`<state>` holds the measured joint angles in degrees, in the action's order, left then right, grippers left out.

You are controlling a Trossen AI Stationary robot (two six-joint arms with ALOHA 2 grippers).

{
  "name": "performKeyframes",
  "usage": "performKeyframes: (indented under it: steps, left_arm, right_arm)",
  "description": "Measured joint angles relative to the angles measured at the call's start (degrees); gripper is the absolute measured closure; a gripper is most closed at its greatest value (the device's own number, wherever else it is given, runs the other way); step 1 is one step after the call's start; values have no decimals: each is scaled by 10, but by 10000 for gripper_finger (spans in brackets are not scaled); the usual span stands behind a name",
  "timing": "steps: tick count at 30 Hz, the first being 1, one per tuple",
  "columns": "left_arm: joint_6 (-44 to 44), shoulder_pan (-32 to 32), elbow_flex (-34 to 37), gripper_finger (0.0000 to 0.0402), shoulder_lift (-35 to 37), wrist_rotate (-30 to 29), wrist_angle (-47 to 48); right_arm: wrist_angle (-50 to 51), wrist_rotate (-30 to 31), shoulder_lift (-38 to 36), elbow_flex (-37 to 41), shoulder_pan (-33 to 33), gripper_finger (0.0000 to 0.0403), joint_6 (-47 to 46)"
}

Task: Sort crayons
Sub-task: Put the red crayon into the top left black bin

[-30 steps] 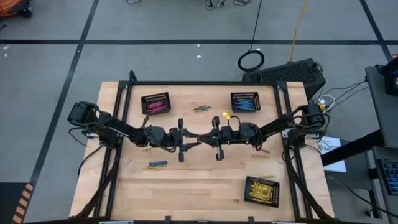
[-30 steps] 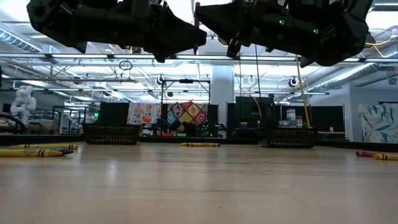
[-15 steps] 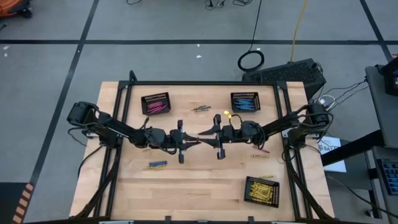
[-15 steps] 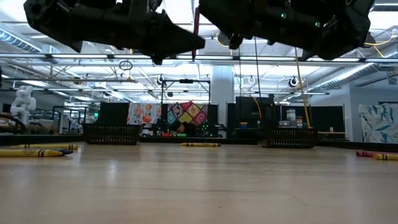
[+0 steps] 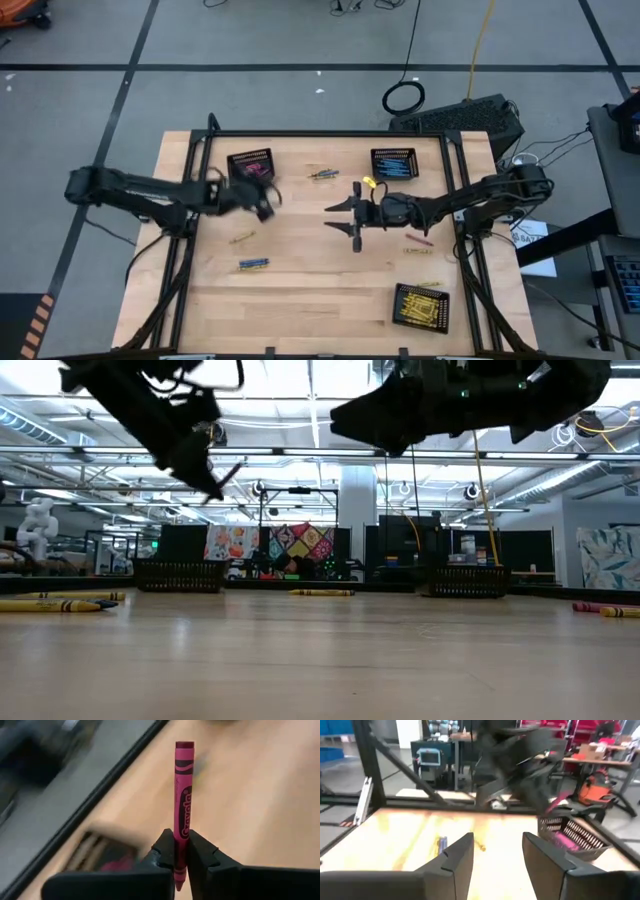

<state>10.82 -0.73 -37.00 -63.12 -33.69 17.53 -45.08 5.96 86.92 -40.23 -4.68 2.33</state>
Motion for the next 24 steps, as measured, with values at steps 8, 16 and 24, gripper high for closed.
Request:
performKeyframes:
  steps: [8, 16, 24]
  left_arm:
    - [-33, -235, -120, 392, -24, 113, 284]
    - [-177, -363, -146, 390, -175, 146, 368]
    - [-238, -379, -172, 376, -290, 99, 367]
  right_arm:
    - [-14, 0, 12, 0, 0, 261, -1]
    - [-25, 0, 12, 0, -3, 261, -1]
    - [-19, 0, 11, 0, -3, 261, -4]
